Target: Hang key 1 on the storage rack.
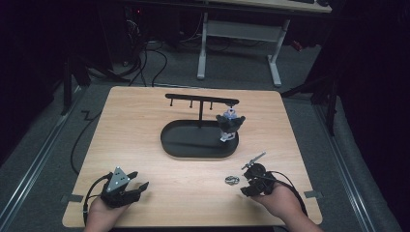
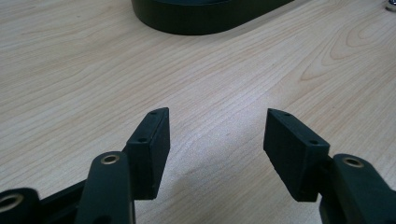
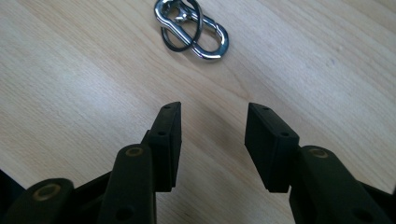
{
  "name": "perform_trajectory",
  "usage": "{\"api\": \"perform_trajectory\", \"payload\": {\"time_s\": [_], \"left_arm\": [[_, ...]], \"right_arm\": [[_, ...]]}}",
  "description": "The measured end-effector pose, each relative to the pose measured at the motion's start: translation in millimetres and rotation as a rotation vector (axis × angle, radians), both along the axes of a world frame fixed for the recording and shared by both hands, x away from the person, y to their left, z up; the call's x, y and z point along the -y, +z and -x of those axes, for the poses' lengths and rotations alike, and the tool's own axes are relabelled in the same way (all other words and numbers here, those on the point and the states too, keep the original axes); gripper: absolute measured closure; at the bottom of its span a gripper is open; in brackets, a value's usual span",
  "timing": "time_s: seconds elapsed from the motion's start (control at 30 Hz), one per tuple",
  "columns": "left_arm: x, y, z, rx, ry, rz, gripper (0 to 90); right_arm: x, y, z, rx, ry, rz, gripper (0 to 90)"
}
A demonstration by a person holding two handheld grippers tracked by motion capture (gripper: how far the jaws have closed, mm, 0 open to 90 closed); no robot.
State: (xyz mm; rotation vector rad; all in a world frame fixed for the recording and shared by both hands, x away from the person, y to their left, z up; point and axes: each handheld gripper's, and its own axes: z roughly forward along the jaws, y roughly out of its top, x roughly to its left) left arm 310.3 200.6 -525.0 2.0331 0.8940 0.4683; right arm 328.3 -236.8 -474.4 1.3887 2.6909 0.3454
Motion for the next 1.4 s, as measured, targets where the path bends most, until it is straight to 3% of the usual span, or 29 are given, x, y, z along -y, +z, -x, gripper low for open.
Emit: {"api": "perform_trajectory", "payload": {"time_s": [0.23, 0.6, 0.9, 1.1, 1.23, 1.33, 1.4], "left_arm": [[0.0, 0.1, 0.1, 0.001, -0.004, -0.007, 41.7], [-1.5, 0.0, -0.5, 0.001, -0.003, -0.007, 41.7], [-1.9, 0.2, -0.4, 0.004, -0.003, -0.011, 41.7], [-1.4, -0.5, -0.8, -0.001, -0.007, -0.015, 41.7], [-0.7, -0.8, -0.6, 0.000, -0.007, -0.016, 41.7], [-0.9, -0.6, -0.4, 0.000, -0.009, -0.017, 41.7], [-1.1, -0.6, -0.4, 0.000, -0.009, -0.017, 41.7]], "right_arm": [[-16.5, 1.2, -14.0, -0.017, 0.045, 0.016, 59.1], [-27.7, -4.5, -30.8, -0.039, 0.032, 0.002, 61.2], [-33.3, -7.7, -31.9, -0.056, 0.022, 0.017, 63.7], [-34.7, -3.4, -29.9, -0.040, 0.053, -0.002, 70.9], [-33.9, -2.1, -28.7, -0.035, 0.065, -0.004, 71.5], [-32.1, -1.6, -28.9, -0.042, 0.042, -0.021, 72.3], [-32.7, -1.5, -28.5, -0.031, 0.061, -0.031, 72.3]]}}
